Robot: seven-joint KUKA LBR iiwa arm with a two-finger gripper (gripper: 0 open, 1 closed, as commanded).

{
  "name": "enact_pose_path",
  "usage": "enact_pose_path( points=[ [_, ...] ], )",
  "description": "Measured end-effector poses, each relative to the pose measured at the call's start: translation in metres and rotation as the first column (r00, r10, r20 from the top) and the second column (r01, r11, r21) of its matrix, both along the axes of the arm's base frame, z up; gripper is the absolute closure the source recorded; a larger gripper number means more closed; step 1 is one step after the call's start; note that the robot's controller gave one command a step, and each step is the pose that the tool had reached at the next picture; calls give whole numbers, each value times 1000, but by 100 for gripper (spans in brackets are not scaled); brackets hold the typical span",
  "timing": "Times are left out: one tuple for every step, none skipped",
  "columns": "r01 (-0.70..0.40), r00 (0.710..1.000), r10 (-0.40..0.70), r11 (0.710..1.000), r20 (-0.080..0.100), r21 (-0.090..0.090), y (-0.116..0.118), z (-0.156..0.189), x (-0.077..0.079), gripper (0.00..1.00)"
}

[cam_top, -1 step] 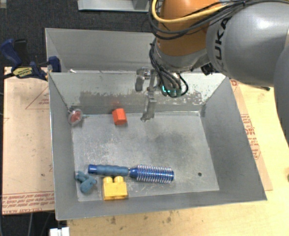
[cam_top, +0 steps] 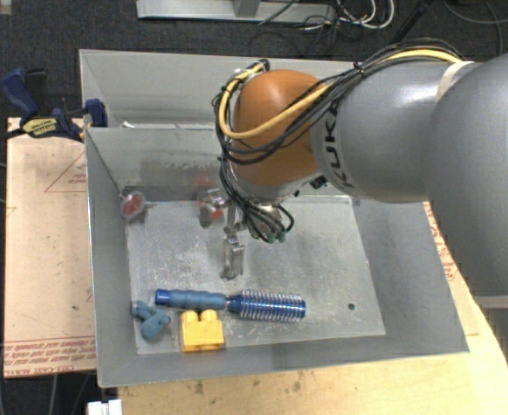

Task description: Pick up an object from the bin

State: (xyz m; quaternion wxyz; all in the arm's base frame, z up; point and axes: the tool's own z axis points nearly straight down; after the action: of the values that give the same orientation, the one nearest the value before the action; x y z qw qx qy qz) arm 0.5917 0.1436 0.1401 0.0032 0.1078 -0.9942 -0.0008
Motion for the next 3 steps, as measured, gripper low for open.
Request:
enact_pose_path(
  points=[
    [-44,999,44,999,-1,0,25,-8,-104,0],
    [-131,991,131,991,17,4,20,-68,-88,0],
    [-130,991,129,992,38,8,22,-61,-83,100]
  ],
)
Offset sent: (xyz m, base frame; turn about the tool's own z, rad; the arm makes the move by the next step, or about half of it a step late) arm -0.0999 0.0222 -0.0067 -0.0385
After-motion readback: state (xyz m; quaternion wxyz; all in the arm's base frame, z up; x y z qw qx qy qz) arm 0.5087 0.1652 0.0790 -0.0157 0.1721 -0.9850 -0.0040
